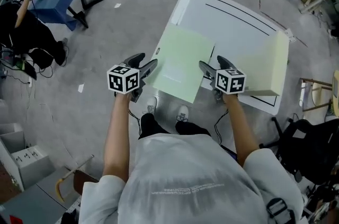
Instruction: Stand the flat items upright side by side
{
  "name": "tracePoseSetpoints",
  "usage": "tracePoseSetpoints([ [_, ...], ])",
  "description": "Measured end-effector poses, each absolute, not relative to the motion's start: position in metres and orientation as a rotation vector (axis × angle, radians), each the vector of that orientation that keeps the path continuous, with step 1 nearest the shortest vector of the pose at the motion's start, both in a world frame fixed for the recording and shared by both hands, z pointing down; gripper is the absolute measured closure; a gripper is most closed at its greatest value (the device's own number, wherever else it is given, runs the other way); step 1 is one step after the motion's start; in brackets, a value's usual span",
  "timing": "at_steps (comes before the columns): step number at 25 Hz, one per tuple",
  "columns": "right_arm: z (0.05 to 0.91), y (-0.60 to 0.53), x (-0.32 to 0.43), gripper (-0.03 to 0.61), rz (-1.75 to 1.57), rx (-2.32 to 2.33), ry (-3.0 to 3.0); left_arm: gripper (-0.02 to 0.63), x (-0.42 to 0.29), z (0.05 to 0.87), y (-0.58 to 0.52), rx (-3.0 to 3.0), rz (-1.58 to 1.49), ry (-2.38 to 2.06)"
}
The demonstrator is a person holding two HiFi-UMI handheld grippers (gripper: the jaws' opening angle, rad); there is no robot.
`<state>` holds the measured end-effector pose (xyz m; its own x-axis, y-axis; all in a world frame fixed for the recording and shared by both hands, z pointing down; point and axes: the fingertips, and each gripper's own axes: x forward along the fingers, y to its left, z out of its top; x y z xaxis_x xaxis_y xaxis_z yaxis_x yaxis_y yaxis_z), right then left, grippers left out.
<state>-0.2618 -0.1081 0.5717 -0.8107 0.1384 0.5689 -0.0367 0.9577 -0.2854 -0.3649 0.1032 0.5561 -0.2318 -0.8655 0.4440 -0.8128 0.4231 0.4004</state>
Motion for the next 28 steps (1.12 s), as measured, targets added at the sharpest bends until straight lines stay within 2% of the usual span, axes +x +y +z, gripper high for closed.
tracePoseSetpoints([
  [8,0.62,-0.116,-0.285,0.176,0.532,0.063,-2.385,0.302,-0.396,0.61,0.064,1.572,0.053,-1.75],
  [16,0.641,-0.107,-0.269,0.176,0.637,0.143,-2.38,0.299,-0.396,0.64,0.049,1.672,0.126,-1.556],
  [28,0.664,-0.011,-0.169,0.176,1.073,-0.005,-2.211,0.285,-0.399,0.653,0.037,1.743,0.095,-1.411],
])
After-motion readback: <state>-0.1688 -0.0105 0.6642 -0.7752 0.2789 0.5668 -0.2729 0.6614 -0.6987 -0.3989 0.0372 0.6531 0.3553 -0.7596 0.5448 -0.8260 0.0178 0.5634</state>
